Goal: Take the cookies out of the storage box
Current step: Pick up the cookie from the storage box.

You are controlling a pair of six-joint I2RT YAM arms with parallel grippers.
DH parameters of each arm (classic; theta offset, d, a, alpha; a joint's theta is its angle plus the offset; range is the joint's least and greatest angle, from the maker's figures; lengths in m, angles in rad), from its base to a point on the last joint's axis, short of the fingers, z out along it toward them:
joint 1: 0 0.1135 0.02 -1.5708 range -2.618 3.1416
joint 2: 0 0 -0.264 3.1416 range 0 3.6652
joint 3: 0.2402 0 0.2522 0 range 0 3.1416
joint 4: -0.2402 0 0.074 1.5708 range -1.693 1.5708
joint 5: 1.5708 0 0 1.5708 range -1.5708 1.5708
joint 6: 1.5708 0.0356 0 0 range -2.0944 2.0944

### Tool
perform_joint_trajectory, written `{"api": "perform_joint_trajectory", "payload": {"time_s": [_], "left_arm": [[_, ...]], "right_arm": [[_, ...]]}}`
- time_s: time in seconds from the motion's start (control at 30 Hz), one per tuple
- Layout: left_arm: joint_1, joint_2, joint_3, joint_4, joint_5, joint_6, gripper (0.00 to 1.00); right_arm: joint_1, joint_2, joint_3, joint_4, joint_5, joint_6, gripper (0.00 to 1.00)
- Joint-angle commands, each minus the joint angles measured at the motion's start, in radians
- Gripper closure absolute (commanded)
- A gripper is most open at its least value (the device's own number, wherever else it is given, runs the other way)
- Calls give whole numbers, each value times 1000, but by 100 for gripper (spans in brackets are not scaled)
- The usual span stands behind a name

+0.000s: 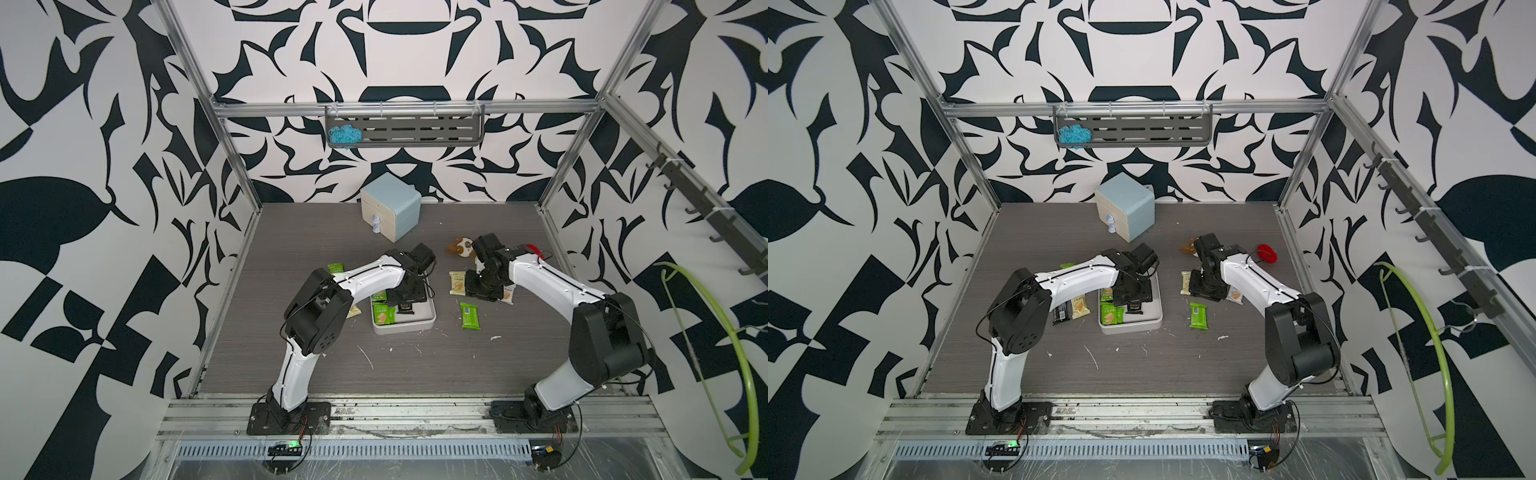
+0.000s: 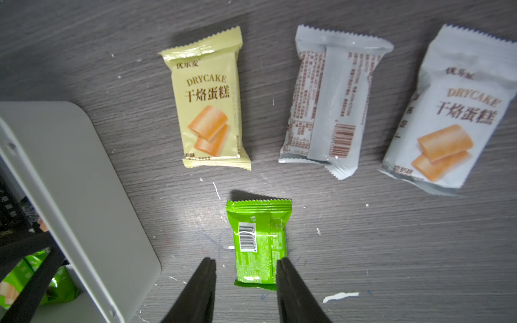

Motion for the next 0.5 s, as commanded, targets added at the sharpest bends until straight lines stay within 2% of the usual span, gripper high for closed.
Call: {"api": "perform_joint_trajectory", "payload": {"time_s": [0.0,0.27,0.37,0.47], "left_arm": [[-2,36,11,-39,-11,22,27],[-1,70,11,-40,-6,30,31],[-2,74,8,-39,-3,32,37],[-2,78,9,-34,1,35,49]], "right_arm": [[-4,-20,15,-15,12,-13,58],[-5,-18,21,-17,17,-13,58],[-5,-19,23,-19,19,-13,58],[-6,-20,22,-22,21,-14,58]]}}
